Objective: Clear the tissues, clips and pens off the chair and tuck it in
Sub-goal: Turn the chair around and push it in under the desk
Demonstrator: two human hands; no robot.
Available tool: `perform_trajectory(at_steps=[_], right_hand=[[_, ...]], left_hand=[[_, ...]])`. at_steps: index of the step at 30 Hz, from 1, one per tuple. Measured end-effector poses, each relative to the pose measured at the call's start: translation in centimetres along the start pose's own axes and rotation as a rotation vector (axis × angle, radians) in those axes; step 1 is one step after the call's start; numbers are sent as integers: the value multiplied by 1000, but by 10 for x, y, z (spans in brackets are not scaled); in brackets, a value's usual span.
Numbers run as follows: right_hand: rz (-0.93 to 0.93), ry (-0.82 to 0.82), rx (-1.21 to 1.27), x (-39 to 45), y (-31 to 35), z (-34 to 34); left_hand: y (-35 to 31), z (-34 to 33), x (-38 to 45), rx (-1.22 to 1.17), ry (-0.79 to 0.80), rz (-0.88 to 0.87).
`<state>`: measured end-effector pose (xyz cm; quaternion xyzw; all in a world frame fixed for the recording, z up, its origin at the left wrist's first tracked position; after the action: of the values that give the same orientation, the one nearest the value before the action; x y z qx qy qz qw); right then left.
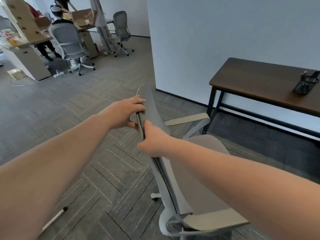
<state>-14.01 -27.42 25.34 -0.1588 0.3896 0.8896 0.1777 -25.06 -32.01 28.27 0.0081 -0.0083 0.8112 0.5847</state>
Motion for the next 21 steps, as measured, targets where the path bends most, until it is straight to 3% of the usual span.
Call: perform_trajectory(at_steps=[14,21], right_hand=[[-31,-81,-1,-32,-81,74],[-103,-175,-202,-51,-164,143]], left_hand=[[-64,-15,67,-176,-119,-77],[-128,-21,134,-227,-182,-108]])
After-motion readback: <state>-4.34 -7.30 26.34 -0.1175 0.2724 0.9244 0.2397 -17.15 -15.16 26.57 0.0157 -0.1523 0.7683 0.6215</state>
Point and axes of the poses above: each hand's wrist, its own x-axis towards the middle knuckle, its own z-axis out of the back of the hand, y = z × x, the point moved 7 cm from there along x, towards the middle knuckle, and after that the axes turned 12 degrees about -z, right-handed, at the moved point
